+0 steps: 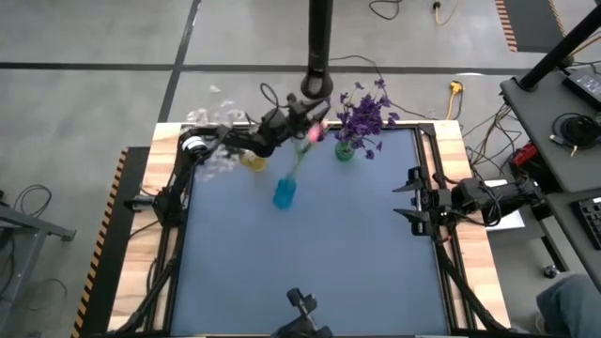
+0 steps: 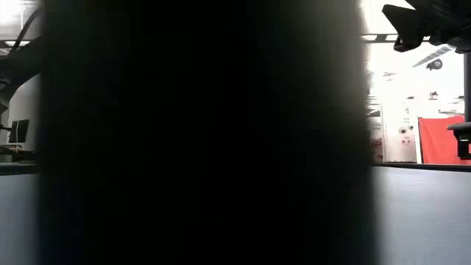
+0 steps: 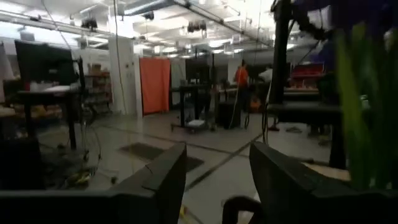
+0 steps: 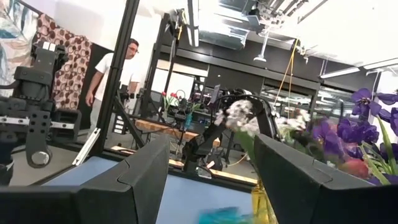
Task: Sort flowers into vase by color
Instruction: Adjust the green vase
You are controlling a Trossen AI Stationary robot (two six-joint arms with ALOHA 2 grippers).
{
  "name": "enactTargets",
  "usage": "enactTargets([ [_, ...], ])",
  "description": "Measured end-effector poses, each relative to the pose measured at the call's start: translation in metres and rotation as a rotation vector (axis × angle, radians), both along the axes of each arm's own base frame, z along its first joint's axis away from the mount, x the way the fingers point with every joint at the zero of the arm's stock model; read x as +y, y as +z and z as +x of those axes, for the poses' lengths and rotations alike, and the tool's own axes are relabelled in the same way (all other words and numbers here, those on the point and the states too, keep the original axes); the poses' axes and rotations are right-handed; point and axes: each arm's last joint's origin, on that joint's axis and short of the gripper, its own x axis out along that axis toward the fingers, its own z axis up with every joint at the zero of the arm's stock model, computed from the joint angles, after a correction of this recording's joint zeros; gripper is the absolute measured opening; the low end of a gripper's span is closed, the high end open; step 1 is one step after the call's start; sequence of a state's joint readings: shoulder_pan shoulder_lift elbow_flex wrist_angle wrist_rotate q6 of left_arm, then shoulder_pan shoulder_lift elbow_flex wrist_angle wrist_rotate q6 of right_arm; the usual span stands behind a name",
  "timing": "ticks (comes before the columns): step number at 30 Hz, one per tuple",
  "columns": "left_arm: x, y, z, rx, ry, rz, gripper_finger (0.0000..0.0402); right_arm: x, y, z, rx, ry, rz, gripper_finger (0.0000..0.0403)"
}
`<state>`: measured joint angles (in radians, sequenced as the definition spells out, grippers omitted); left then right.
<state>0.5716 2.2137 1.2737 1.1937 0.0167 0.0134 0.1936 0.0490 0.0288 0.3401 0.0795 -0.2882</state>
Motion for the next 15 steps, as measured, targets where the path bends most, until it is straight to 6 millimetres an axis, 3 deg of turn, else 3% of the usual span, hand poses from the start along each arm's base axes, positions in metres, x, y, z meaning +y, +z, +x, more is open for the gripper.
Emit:
enactTargets([
  [5, -0.003, 0.009, -0.004, -0.047, -0.001, 0.03, 0.016, 0.0, 0.0, 0.0, 0.0, 0.0, 0.0, 0.0226],
  [15, 0.004, 0.02, 0.008, -0.015, -0.002, 0.009, 0.016, 0.0, 0.0, 0.0, 0.0, 0.0, 0.0, 0.0226],
])
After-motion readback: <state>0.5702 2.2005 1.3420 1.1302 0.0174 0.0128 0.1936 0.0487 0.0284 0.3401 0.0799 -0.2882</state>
